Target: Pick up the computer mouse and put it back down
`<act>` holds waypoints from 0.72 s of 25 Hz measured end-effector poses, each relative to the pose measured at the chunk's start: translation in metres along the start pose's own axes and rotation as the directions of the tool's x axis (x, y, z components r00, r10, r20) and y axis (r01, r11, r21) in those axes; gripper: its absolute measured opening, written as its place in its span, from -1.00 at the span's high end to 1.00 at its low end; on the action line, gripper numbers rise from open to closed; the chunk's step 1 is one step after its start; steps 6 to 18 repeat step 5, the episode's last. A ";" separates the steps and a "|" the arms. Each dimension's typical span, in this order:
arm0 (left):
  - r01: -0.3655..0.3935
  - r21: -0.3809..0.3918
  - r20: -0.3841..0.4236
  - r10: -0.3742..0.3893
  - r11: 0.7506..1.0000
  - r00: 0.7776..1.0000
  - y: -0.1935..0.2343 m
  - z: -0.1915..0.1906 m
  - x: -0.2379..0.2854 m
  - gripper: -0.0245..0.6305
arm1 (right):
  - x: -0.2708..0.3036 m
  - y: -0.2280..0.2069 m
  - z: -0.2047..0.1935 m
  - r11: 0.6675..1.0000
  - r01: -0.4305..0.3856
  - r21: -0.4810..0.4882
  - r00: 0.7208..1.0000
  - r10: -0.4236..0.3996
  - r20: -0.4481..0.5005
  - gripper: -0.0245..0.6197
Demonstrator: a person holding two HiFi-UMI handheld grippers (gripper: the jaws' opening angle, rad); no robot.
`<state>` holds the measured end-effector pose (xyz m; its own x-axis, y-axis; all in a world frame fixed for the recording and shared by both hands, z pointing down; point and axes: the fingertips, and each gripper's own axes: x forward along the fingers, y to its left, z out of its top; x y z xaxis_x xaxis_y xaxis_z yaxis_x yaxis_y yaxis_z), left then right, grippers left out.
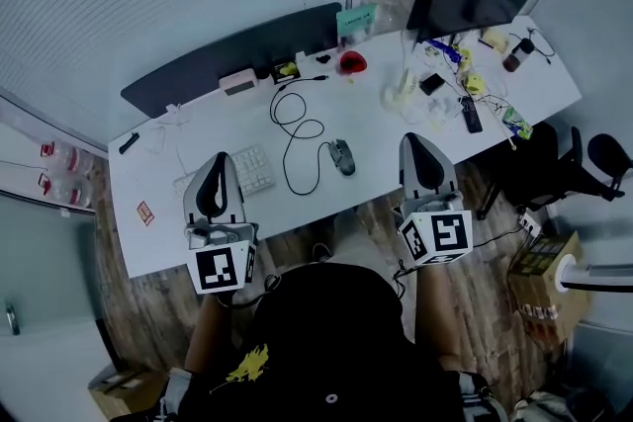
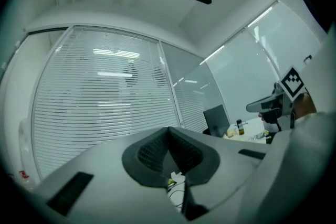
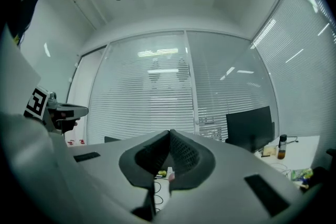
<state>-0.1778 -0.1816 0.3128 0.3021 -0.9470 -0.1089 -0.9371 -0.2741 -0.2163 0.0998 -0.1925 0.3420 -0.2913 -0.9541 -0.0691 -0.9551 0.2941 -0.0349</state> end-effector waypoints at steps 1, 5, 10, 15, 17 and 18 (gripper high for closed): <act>0.010 0.014 -0.014 -0.010 1.000 1.000 -0.003 -0.001 0.002 0.89 | 0.001 -0.004 -0.001 1.000 0.010 0.029 1.000 -0.010 0.000 0.88; 0.045 -0.001 -0.041 -0.045 0.999 0.998 -0.019 -0.002 0.004 0.89 | 0.005 -0.009 -0.004 0.992 0.018 0.125 1.000 -0.018 0.000 0.89; 0.045 -0.001 -0.041 -0.045 0.999 0.998 -0.019 -0.002 0.004 0.89 | 0.005 -0.009 -0.004 0.992 0.018 0.125 1.000 -0.018 0.000 0.89; 0.045 -0.001 -0.041 -0.045 0.999 0.998 -0.019 -0.002 0.004 0.89 | 0.005 -0.009 -0.004 0.992 0.018 0.125 1.000 -0.018 0.000 0.89; 0.045 -0.001 -0.041 -0.045 0.999 0.998 -0.019 -0.002 0.004 0.89 | 0.005 -0.009 -0.004 0.992 0.018 0.125 1.000 -0.018 0.000 0.89; 0.045 -0.001 -0.041 -0.045 0.999 0.998 -0.019 -0.002 0.004 0.89 | 0.005 -0.009 -0.004 0.992 0.018 0.125 1.000 -0.018 0.000 0.89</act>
